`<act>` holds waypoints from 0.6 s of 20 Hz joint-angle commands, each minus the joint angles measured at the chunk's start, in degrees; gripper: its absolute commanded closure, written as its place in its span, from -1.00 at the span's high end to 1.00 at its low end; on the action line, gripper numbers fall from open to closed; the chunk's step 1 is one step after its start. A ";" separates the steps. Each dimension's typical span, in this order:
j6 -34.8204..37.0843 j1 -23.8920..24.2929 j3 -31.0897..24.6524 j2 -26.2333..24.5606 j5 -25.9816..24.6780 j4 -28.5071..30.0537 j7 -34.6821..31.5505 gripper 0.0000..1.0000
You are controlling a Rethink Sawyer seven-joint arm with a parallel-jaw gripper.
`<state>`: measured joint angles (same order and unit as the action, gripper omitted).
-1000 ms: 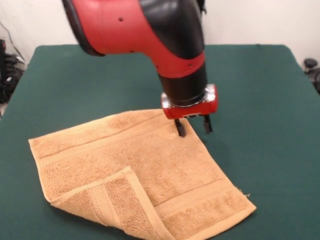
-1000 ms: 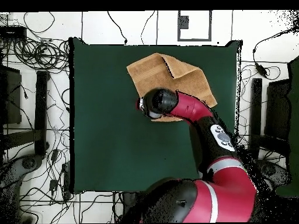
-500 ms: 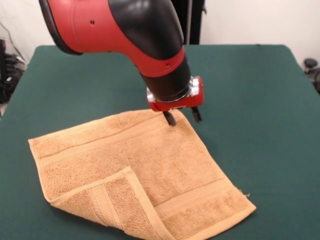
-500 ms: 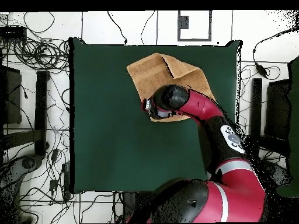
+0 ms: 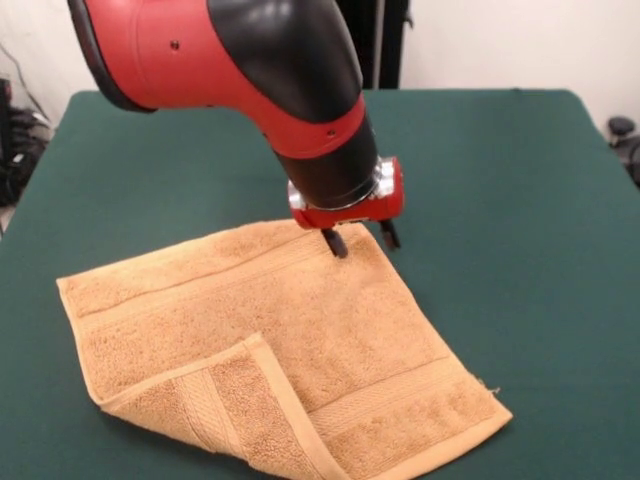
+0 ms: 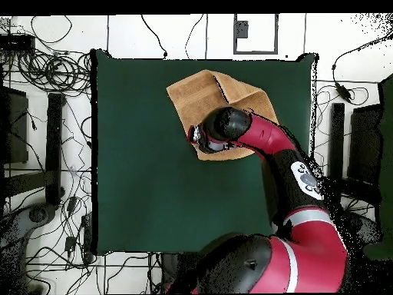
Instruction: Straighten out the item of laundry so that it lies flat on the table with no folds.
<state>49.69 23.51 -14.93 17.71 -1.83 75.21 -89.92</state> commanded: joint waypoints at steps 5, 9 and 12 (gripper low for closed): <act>-7.22 -9.14 5.12 -2.38 -4.79 -6.36 -10.77 1.00; -10.02 -10.33 7.17 -2.44 -4.68 -5.79 -12.65 1.00; -13.22 -11.43 8.84 -2.85 -5.34 -5.78 -13.81 1.00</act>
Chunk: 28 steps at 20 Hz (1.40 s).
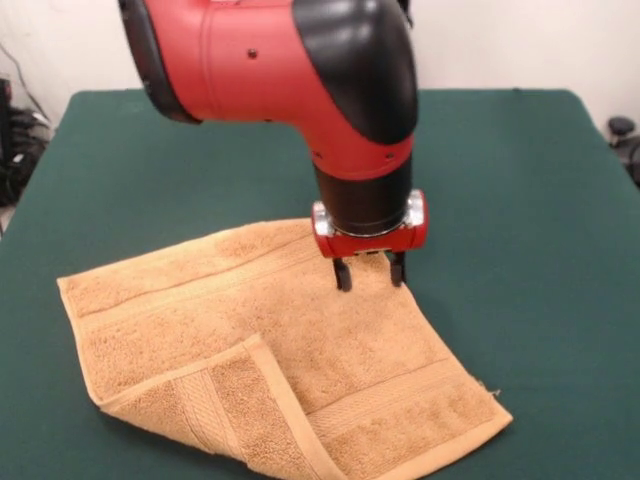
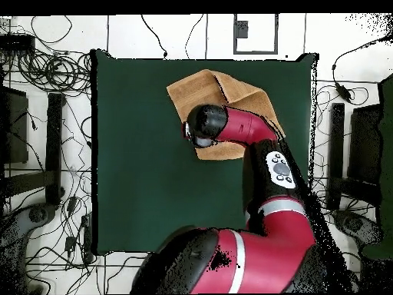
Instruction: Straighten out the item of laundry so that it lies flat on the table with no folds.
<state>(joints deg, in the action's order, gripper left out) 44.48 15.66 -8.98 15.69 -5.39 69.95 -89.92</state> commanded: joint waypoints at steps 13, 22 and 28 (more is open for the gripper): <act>-6.70 -3.26 2.08 0.59 6.68 4.82 -17.01 1.00; -0.64 -4.15 2.78 3.76 11.24 7.19 -16.72 1.00; 4.46 -4.91 4.12 3.52 11.76 3.07 -15.31 1.00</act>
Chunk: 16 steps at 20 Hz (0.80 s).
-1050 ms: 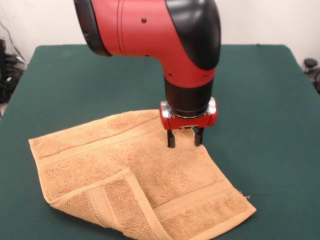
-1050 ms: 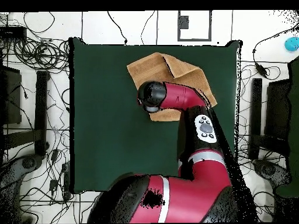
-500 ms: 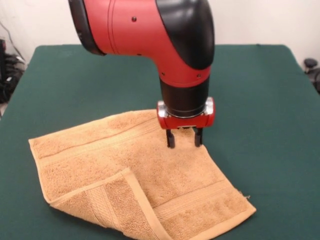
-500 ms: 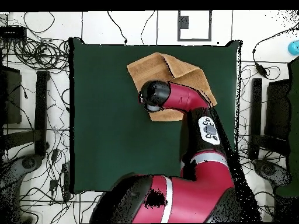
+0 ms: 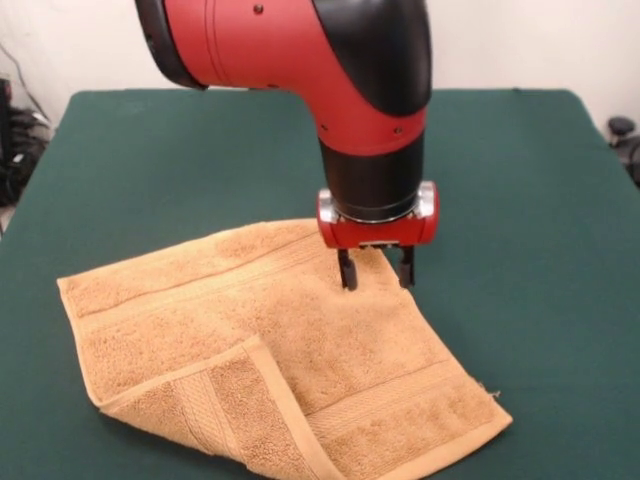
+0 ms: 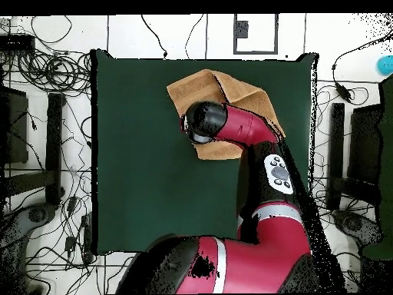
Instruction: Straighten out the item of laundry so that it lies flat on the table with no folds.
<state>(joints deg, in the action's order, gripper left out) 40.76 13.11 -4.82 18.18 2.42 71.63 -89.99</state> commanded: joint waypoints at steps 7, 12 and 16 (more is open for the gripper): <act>9.99 -2.55 1.49 0.15 2.72 -2.79 -12.55 1.00; 3.97 -3.37 4.44 -2.94 -2.72 -7.56 -9.04 1.00; -0.01 -3.47 5.20 -3.22 -5.30 -8.22 -7.54 1.00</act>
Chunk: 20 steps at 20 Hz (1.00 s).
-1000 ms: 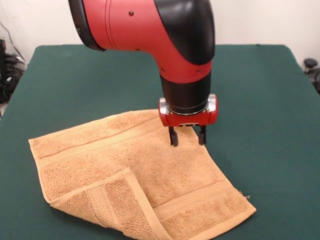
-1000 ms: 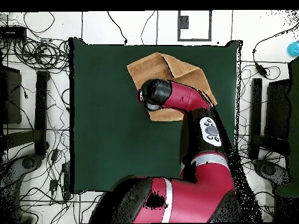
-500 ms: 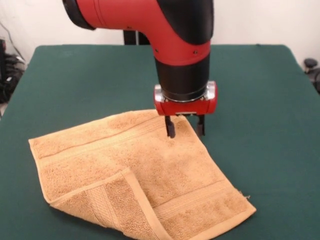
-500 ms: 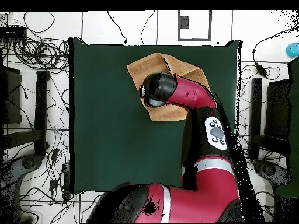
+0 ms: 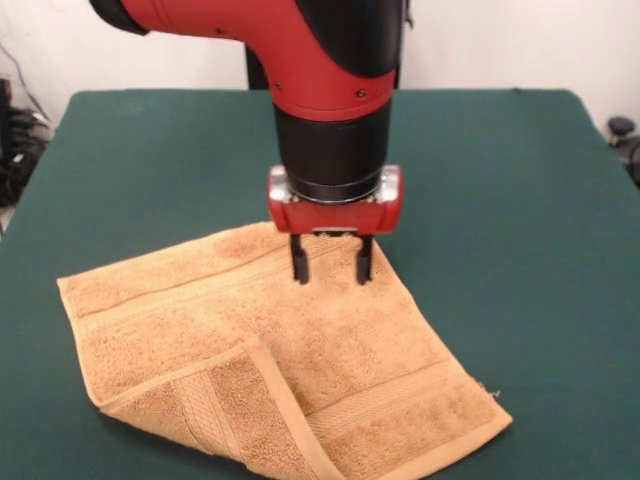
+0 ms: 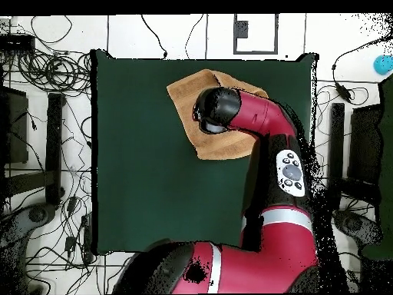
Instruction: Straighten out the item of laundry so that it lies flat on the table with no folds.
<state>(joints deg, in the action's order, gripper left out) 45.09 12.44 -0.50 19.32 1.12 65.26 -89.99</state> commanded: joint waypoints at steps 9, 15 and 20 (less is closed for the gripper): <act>-11.36 -1.53 -0.21 -5.91 -6.05 -1.83 -7.83 1.00; -20.94 -1.04 -0.61 -7.32 -9.53 -2.57 -5.90 1.00; -24.41 -0.61 -1.50 -8.59 -11.91 -4.49 -3.33 1.00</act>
<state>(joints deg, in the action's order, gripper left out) 24.86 12.75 1.09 15.14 -7.57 60.85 -89.99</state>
